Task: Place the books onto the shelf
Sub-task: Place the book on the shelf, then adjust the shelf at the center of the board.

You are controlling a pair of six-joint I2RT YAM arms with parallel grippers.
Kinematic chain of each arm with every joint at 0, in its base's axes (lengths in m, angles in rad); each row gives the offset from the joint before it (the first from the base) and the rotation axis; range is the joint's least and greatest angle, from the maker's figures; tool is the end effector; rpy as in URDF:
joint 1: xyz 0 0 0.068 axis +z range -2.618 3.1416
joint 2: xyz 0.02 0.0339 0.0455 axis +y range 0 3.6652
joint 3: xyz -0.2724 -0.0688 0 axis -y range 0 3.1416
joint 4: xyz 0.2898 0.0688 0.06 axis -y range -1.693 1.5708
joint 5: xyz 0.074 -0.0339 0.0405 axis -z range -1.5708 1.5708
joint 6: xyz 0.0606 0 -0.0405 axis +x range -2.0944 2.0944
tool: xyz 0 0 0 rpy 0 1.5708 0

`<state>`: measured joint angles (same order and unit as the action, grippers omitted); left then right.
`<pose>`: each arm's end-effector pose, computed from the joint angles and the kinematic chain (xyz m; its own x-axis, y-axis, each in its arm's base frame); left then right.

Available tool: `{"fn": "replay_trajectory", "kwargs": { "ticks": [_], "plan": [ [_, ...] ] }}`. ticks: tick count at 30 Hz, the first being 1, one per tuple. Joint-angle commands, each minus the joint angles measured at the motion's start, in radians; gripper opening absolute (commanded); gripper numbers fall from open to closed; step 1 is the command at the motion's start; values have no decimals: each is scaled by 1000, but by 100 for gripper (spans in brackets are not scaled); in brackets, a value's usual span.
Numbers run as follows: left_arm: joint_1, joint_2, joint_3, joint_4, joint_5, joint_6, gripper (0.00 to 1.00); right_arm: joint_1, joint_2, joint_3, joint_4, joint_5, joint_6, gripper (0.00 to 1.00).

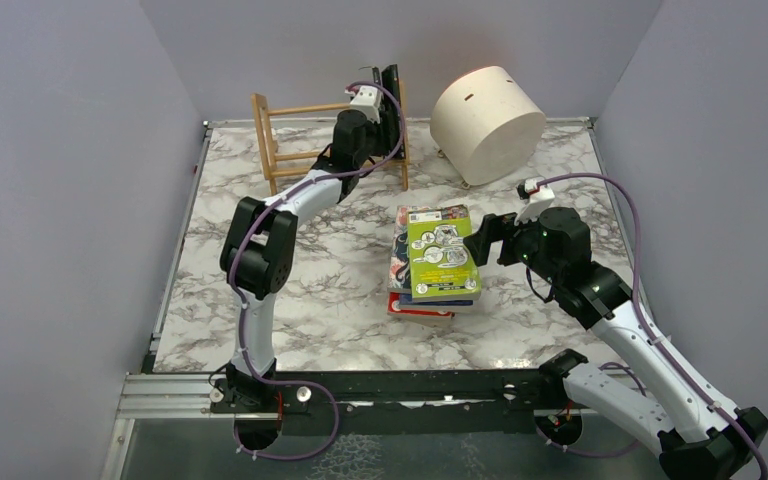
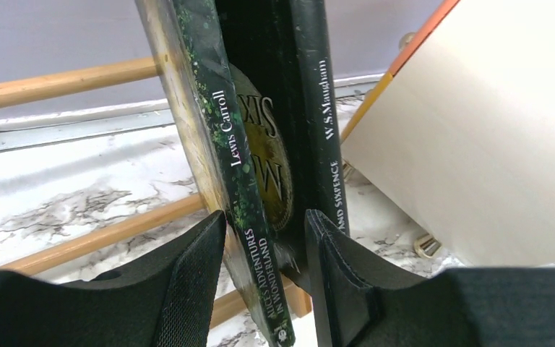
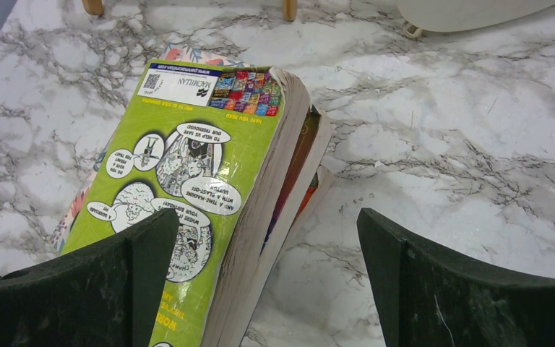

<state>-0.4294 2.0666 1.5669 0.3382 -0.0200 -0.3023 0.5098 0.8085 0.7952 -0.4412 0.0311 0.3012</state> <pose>0.5147 -0.2343 0.2453 -0.2582 -0.2092 -0.9432 0.3367 0.8956 -0.2908 0.2133 0.1171 0.3076 -0.5034 0.0583 -0.8621 -0.3288 0.9097 0.2535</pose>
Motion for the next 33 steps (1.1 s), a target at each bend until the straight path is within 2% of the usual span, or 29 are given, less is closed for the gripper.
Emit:
{"fn": "replay_trajectory", "kwargs": {
  "ticks": [1,14,21,28,33],
  "plan": [
    [-21,-69,-26,92,129,-29,38,5,-15,-10,24,-4,0,93],
    [-20,-63,-41,111,161,-38,38,6,-16,-7,18,0,-1,93],
    [-20,-146,-105,73,35,-44,38,6,-22,-7,16,3,0,93],
    [-21,-292,-201,46,-69,-58,38,5,-34,-4,13,14,0,93],
    [-20,-396,-284,-35,-187,-91,38,5,-44,-3,10,23,3,93]
  ]
}}
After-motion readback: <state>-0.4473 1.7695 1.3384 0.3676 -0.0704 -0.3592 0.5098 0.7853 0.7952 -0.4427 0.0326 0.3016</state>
